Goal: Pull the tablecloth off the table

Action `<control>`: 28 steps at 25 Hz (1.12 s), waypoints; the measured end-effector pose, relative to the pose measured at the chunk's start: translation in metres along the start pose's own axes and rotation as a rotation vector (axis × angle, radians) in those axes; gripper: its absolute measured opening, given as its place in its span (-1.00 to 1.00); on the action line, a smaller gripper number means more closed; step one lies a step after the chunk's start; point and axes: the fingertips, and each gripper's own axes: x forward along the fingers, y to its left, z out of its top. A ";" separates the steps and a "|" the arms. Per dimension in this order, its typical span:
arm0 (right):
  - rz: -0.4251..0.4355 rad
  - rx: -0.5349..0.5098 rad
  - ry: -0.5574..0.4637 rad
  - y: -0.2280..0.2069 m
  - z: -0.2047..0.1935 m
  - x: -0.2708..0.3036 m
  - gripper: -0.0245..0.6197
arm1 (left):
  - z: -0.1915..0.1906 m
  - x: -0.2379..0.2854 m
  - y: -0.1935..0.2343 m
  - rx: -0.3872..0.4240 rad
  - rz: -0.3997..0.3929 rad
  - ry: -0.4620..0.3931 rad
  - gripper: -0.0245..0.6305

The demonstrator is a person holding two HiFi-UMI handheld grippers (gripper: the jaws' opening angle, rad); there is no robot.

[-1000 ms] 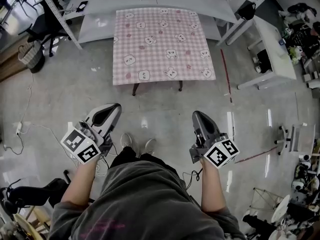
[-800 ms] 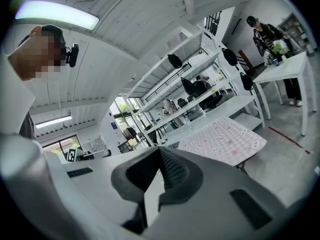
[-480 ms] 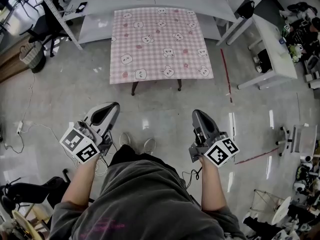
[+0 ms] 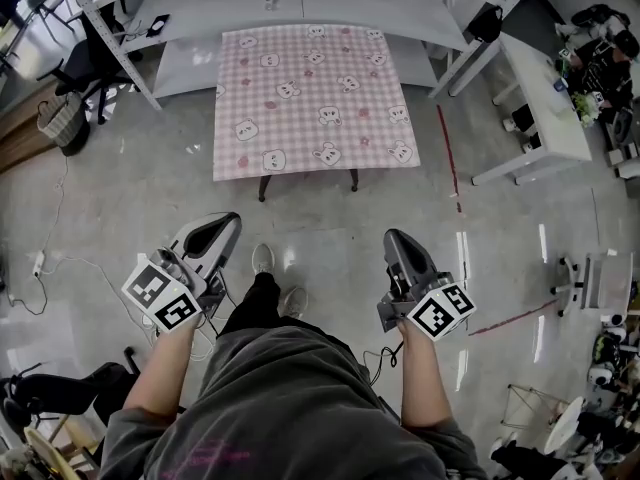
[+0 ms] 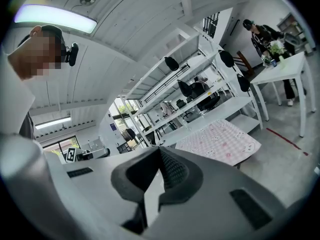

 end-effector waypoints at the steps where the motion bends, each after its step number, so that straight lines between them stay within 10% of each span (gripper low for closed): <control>1: 0.000 0.000 0.001 -0.001 0.001 0.001 -0.94 | 0.000 0.002 0.001 -0.001 -0.001 0.001 -0.93; 28: -0.038 0.011 0.042 -0.067 0.045 0.139 -0.94 | 0.032 0.115 0.126 -0.046 -0.034 0.017 -0.93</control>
